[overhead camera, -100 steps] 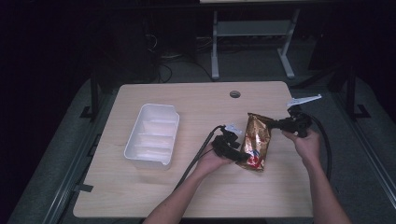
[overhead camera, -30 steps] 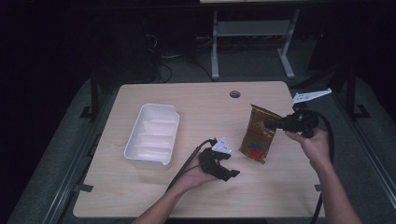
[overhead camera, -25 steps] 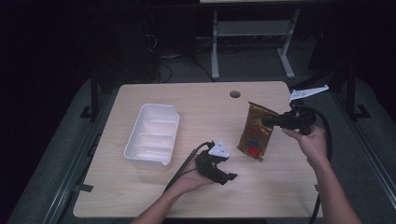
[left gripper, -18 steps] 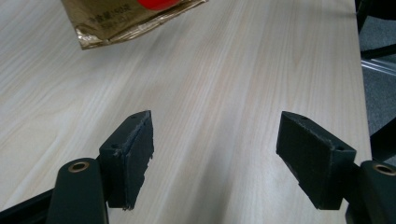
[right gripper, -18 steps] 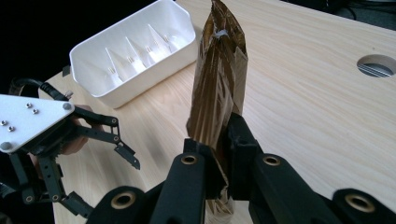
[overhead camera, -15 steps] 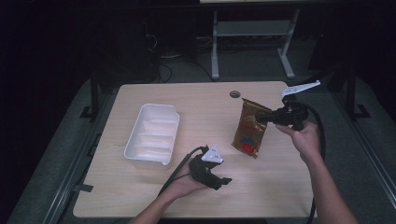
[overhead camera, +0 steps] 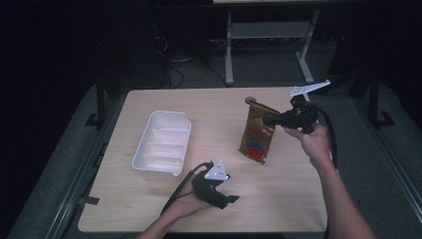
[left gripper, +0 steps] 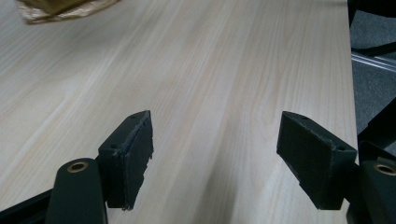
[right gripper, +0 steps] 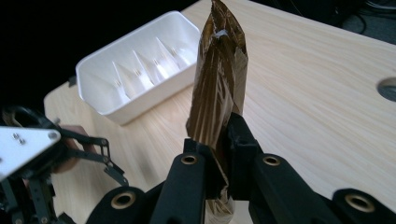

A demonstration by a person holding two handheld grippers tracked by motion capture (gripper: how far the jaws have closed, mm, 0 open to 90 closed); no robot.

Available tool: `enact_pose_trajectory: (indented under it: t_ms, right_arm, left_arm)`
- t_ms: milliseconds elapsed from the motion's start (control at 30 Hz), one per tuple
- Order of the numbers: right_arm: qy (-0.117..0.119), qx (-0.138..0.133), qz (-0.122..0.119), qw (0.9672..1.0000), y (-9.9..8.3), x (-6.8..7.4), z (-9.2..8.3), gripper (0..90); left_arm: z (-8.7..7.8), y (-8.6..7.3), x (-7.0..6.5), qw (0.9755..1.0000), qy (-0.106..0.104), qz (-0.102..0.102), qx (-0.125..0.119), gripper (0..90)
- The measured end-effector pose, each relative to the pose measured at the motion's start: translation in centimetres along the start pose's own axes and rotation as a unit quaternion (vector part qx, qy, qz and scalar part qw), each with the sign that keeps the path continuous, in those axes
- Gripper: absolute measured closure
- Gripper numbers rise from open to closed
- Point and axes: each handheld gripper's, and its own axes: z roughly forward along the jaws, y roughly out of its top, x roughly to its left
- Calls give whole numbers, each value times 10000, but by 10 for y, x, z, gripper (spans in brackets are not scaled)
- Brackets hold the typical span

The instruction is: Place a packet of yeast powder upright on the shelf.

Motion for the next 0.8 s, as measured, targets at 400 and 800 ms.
enact_pose_trajectory:
  t_ms: [400,800]
  right_arm:
    - [193,98,-215,9995,24,15,29,859]
    - [429,77,-379,9983,44,26,52,860]
  left_arm:
    - [-10,-17,-7,10000,2,4,10,262]
    - [-18,-28,-13,10000,3,-1,-20,259]
